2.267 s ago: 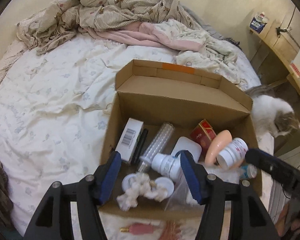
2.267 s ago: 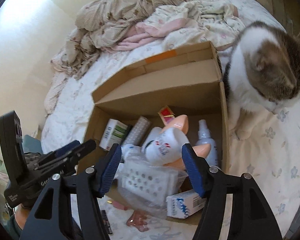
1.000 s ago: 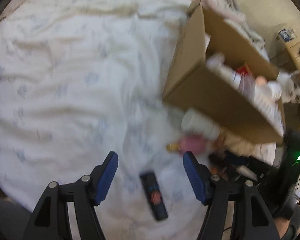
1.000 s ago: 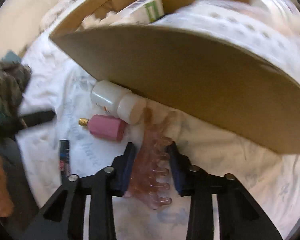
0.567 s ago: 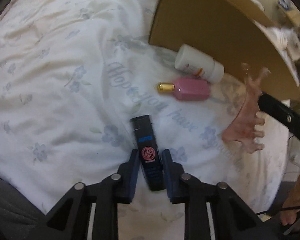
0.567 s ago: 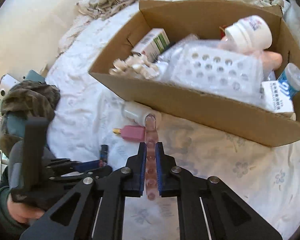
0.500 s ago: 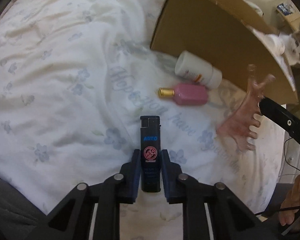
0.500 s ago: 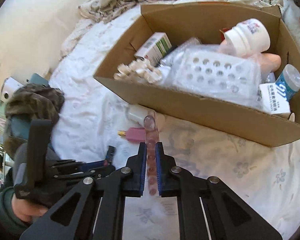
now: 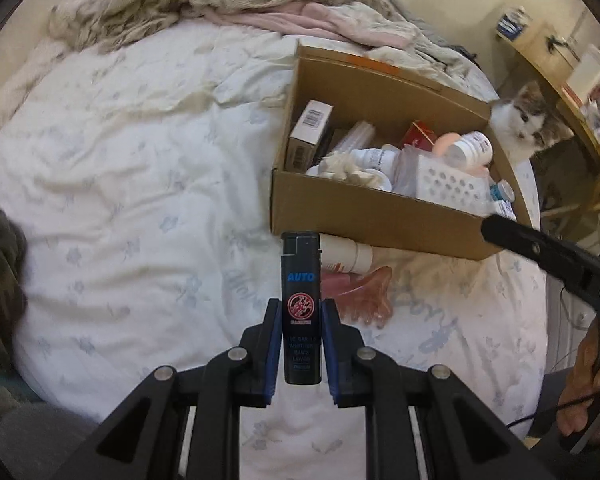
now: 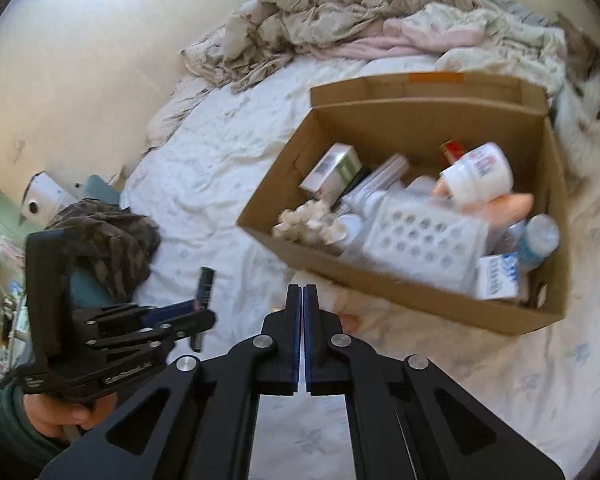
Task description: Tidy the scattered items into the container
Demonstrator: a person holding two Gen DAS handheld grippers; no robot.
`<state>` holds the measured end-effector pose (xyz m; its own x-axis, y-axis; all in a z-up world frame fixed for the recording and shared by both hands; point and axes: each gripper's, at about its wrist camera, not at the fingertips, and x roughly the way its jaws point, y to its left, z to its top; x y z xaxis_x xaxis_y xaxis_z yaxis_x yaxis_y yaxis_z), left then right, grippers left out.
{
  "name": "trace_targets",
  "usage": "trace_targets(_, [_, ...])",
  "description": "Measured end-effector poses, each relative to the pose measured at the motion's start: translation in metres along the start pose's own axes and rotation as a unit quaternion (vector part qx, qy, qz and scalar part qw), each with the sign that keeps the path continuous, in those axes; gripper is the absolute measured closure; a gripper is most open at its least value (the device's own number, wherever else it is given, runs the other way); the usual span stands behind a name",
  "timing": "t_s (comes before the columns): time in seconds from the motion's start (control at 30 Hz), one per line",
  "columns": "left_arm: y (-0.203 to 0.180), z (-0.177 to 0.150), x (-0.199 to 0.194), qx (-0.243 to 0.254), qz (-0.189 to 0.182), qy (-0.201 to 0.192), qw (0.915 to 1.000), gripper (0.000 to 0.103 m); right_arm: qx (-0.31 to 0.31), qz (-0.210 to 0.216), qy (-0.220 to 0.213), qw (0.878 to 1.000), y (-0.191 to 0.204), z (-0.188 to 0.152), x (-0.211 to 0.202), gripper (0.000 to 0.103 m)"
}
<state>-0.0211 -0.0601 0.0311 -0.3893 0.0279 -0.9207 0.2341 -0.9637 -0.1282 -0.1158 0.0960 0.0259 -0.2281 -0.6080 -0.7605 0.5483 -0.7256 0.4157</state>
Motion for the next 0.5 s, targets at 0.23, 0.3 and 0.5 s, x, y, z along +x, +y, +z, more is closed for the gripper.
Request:
trace_targets(0.23, [0.009,-0.010,0.021,-0.015,0.003,0.012,0.9998,0.084,-0.052,-0.017,0.117,0.992,0.004,-0.019,0.060,0.042])
trace_targets(0.3, [0.017,-0.012,0.025,-0.027,0.002,0.012,0.9996,0.084,-0.092,-0.032,0.131,0.987,0.014,-0.026,0.076,0.024])
trace_targets(0.5, [0.046,-0.016,0.032,-0.087,-0.014,0.015,0.9960,0.084,-0.208,-0.058,0.155,0.964,0.040,-0.038,0.119,0.025])
